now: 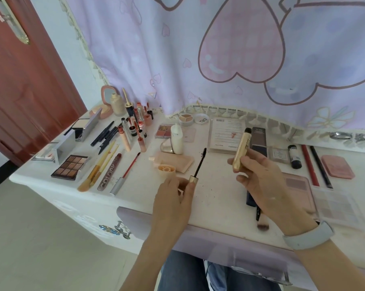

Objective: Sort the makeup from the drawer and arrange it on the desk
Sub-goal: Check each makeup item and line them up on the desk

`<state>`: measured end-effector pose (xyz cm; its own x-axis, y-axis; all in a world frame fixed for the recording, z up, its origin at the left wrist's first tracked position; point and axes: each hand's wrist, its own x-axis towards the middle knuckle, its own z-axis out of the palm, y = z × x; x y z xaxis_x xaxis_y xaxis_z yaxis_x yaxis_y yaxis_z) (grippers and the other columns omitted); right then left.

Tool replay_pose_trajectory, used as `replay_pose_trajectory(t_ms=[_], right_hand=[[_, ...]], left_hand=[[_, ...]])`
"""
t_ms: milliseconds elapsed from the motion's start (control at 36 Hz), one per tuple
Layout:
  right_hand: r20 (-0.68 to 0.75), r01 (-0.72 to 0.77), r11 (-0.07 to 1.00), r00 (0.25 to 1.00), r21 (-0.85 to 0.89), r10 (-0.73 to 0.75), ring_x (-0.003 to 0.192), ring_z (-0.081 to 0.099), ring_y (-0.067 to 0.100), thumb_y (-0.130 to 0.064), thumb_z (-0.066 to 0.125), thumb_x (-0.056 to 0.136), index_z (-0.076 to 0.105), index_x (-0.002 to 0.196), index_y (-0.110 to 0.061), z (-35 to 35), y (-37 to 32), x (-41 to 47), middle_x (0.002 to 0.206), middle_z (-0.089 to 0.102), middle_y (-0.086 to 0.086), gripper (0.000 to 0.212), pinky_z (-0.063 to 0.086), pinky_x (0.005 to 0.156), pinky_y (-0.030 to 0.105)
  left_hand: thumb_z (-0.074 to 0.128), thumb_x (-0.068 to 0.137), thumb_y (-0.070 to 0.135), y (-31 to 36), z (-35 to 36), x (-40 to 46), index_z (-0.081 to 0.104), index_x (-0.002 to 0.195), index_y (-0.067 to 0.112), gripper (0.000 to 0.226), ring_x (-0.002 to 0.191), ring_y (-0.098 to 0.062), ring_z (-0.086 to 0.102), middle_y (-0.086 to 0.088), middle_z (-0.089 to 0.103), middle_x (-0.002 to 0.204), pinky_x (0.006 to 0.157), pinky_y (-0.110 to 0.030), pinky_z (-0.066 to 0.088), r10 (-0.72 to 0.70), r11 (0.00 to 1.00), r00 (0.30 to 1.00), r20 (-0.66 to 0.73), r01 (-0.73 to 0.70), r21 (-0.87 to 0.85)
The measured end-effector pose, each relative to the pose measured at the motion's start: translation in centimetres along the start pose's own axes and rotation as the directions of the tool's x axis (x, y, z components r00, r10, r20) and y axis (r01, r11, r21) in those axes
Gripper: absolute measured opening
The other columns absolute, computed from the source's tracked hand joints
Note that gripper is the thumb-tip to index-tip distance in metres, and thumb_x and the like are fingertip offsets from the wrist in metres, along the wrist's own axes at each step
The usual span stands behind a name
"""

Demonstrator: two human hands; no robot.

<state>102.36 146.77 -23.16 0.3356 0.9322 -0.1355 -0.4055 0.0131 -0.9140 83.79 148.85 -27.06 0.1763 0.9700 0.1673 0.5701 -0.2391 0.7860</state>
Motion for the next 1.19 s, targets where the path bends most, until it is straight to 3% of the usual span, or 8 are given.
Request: replay_pose_trajectory(t_ms=[83,194,278,444,528,778,1028,1194], right_hand=[[0.023,0.138,0.903,0.990,-0.407,-0.141,0.063,0.061,0.001,-0.012,0.057,0.089,0.057,0.102,-0.028,-0.2,-0.1,-0.3,0.077,0.073,-0.004,0.021,0.046,0.054,0.012],[0.124,0.251,0.576,0.960,-0.778,-0.250,0.066,0.057,0.001,-0.022,0.061,0.087,0.055,0.104,-0.032,0.1,0.6,-1.1,0.075,0.062,-0.011,0.021,0.048,0.061,0.016],[0.175,0.283,0.411,0.944,-0.867,-0.280,0.058,0.053,0.001,-0.022,0.059,0.087,0.049,0.116,-0.030,0.6,1.4,-1.9,0.070,0.057,-0.010,0.032,0.043,0.053,0.009],[0.292,0.319,0.041,0.905,-0.947,-0.309,0.063,0.054,0.014,-0.032,0.046,0.090,0.038,0.119,-0.025,1.6,3.2,-2.5,0.076,0.053,-0.005,0.031,0.045,0.056,0.026],[0.317,0.311,-0.068,0.904,-0.948,-0.288,0.065,0.051,0.017,-0.033,0.041,0.092,0.039,0.122,-0.022,2.0,4.2,-2.5,0.082,0.053,-0.002,0.032,0.039,0.055,0.025],[0.352,0.351,-0.054,0.899,-0.935,-0.260,0.087,0.047,0.012,-0.045,0.042,0.093,0.041,0.124,-0.020,2.1,5.3,-2.0,0.097,0.048,-0.005,0.040,0.033,0.065,0.020],[0.489,0.508,0.022,0.840,-0.861,-0.234,0.089,0.048,0.015,-0.028,0.048,0.093,0.052,0.121,-0.017,1.6,5.2,-3.3,0.101,0.053,0.000,0.030,0.045,0.078,0.027],[0.536,0.540,-0.025,0.825,-0.841,-0.179,0.095,0.044,0.013,-0.024,0.043,0.094,0.046,0.130,-0.017,1.1,5.2,-3.4,0.112,0.051,-0.001,0.036,0.043,0.081,0.026]], left_hand=[[0.048,0.091,0.045,0.3,0.6,0.4,0.061,0.090,0.022,0.026,0.079,-0.007,0.051,0.016,0.051,0.082,0.076,-0.025,0.041,0.030,0.995,0.998,-0.062,-0.024,0.097],[0.046,0.092,0.047,0.9,1.4,0.6,0.060,0.082,0.020,0.032,0.077,-0.011,0.050,0.010,0.055,0.077,0.076,-0.029,0.041,0.056,0.975,0.995,-0.079,-0.037,0.220],[0.045,0.092,0.048,1.0,1.8,0.5,0.060,0.083,0.021,0.032,0.076,-0.012,0.049,0.010,0.054,0.075,0.075,-0.028,0.040,0.063,0.957,0.994,-0.092,-0.034,0.287],[0.051,0.090,0.043,1.1,2.0,0.3,0.060,0.100,0.020,0.027,0.071,-0.011,0.042,0.014,0.045,0.067,0.073,-0.029,0.038,0.056,0.972,0.988,-0.143,-0.022,0.234],[0.049,0.089,0.046,1.0,1.8,0.3,0.058,0.103,0.021,0.030,0.071,-0.010,0.044,0.015,0.045,0.064,0.073,-0.030,0.040,0.062,0.976,0.990,-0.123,-0.034,0.214],[0.059,0.088,0.029,-0.2,1.1,-0.1,0.065,0.112,0.021,0.025,0.083,-0.007,0.049,0.009,0.059,0.095,0.080,-0.028,0.043,0.170,0.976,0.983,-0.069,-0.158,0.152],[0.054,0.090,0.031,-0.7,0.7,-0.1,0.065,0.115,0.021,0.029,0.093,-0.009,0.049,0.008,0.061,0.101,0.083,-0.026,0.040,0.193,0.973,0.981,-0.006,-0.191,0.131],[0.043,0.087,0.035,-0.9,0.5,-0.3,0.063,0.119,0.023,0.040,0.094,-0.011,0.049,0.009,0.060,0.100,0.084,-0.031,0.041,0.216,0.965,0.975,0.048,-0.221,0.140]])
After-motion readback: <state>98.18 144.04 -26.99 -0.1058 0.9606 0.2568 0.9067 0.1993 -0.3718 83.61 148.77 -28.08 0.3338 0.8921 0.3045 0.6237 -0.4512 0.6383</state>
